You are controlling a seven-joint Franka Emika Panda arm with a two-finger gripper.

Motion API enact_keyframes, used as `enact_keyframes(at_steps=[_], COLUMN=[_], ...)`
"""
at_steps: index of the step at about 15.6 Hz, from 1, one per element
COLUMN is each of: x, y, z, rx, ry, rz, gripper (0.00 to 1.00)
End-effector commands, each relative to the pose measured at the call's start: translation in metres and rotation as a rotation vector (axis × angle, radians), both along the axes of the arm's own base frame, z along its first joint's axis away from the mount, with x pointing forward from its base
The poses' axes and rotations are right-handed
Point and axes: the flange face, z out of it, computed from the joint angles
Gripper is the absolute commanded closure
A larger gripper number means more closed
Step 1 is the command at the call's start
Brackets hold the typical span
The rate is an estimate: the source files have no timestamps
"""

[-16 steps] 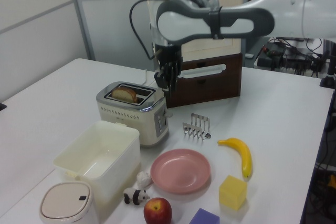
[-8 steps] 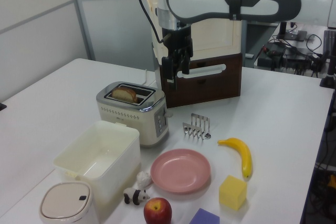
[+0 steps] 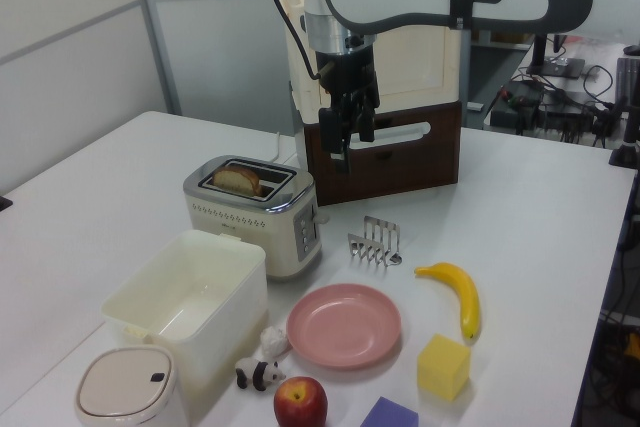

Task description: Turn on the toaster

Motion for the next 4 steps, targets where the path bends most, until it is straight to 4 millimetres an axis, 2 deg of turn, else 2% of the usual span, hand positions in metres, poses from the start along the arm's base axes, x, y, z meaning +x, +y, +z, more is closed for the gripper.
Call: enact_keyframes(at_steps=[1,4], x=[-0.0142,-0.0143], y=[-0.0027,-0.0018], z=[0.0064,0.0057], rx=[-0.008,-0.008], ry=[0.000,0.002], rz=[-0.022,-0.021], gripper=[0.00,0.00])
